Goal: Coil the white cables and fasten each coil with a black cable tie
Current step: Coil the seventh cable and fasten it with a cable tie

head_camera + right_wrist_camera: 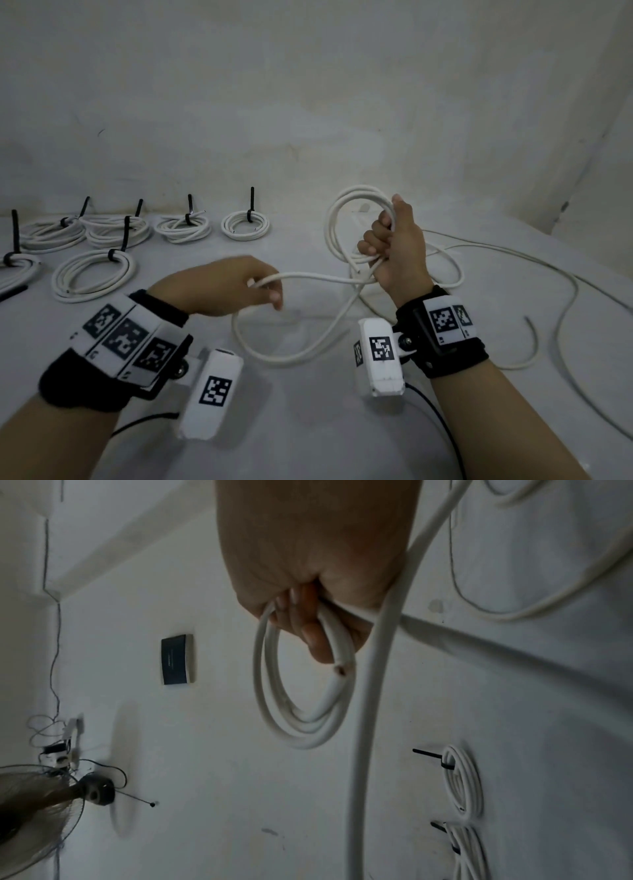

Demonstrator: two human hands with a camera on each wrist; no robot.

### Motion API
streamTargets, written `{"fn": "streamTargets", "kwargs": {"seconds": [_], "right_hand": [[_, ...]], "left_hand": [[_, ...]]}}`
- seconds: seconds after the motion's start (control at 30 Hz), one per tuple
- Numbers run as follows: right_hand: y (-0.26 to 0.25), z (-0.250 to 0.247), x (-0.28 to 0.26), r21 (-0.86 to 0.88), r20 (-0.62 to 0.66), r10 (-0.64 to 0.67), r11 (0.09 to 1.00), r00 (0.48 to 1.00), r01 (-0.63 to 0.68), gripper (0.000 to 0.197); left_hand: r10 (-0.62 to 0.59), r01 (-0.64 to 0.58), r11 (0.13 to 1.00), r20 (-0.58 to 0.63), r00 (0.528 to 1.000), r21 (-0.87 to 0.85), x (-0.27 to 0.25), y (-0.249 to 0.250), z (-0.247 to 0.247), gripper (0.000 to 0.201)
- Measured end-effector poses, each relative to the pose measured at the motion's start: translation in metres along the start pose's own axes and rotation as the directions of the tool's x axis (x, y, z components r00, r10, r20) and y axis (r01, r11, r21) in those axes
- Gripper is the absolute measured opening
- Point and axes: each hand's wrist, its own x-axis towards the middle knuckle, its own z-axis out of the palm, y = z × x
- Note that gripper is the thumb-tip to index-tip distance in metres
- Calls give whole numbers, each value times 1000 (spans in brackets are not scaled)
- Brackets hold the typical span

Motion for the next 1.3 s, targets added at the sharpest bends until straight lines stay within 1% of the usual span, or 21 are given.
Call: {"fn": "streamTargets", "kwargs": {"seconds": [0.03, 0.1, 0.17, 0.27, 0.37, 0.4, 0.43, 0.5, 0.57, 0.63, 0.67, 0.77, 0.83, 0.9, 0.97, 1.0, 1.03, 1.1, 1.13, 1.2, 1.3], "right_hand": [[-1, -1, 0, 23, -8, -11, 1000, 1000, 11, 43], [-4, -2, 0, 66, -14, -31, 997, 999, 32, 43], [-6, -3, -1, 112, -12, -36, 993, 999, 37, 42], [-5, -2, -2, 143, -15, -31, 989, 999, 33, 43], [-2, 0, -3, 144, -29, -38, 989, 999, 42, 43], [-2, 0, -3, 143, -35, -39, 989, 999, 44, 43], [-1, 1, -3, 141, -41, -40, 989, 998, 45, 43], [-2, 0, -3, 145, -55, -43, 988, 998, 51, 43], [-5, -3, -2, 167, -65, -49, 984, 997, 59, 43], [-6, -5, -1, 195, -66, -50, 979, 997, 62, 43], [-6, -6, -1, 205, -63, -49, 977, 997, 61, 43], [-4, -4, -2, 186, -47, -48, 981, 998, 56, 44], [-1, -1, -5, 133, -50, -65, 989, 997, 71, 44], [1, 2, -8, 88, -59, -86, 992, 995, 91, 44], [2, 3, -9, 86, -76, -94, 991, 993, 101, 44], [1, 3, -9, 96, -87, -94, 990, 992, 103, 44], [2, 2, -8, 109, -98, -93, 989, 991, 103, 44], [2, 1, -7, 139, -115, -87, 985, 990, 103, 44], [3, 1, -7, 157, -118, -79, 983, 990, 97, 44], [4, 2, -7, 201, -117, -55, 976, 992, 78, 44], [6, 5, -9, 266, -108, -17, 963, 994, 45, 44]], "left_hand": [[-23, 24, 1000, -116, 993, 11, 0, -1, -6, 16], [-45, 46, 999, -351, 935, -6, 1, -2, -15, 24], [-63, 36, 997, -476, 877, -65, 3, -1, -22, 25], [-88, -10, 985, -560, 824, -170, 5, -3, -23, 24], [-174, -51, 938, -590, 788, -344, 6, -8, -15, 57], [-215, -63, 913, -607, 765, -403, 7, -11, -10, 60], [-242, -61, 906, -630, 738, -418, 8, -13, -6, 56], [-287, -12, 911, -654, 700, -412, 9, -21, 3, 36], [-328, 13, 887, -608, 723, -462, 7, -31, 9, 19], [-371, 32, 849, -551, 747, -528, 5, -43, 13, 30], [-397, 48, 832, -533, 747, -552, 4, -48, 14, 35], [-455, 92, 774, -451, 768, -626, 4, -54, 19, 30], [-483, 64, 670, -368, 794, -740, 6, -53, 23, 22], [-510, -1, 519, -311, 802, -854, 10, -53, 28, 16], [-498, -71, 371, -263, 826, -926, 11, -54, 32, 26], [-474, -102, 321, -252, 844, -942, 10, -55, 34, 30], [-450, -123, 298, -253, 856, -947, 9, -57, 36, 32], [-419, -155, 319, -286, 862, -935, 8, -57, 41, 30], [-415, -178, 329, -311, 855, -927, 8, -58, 43, 29], [-438, -218, 304, -339, 832, -927, 10, -59, 47, 26], [-493, -209, 236, -302, 816, -949, 16, -58, 55, 17]]}}
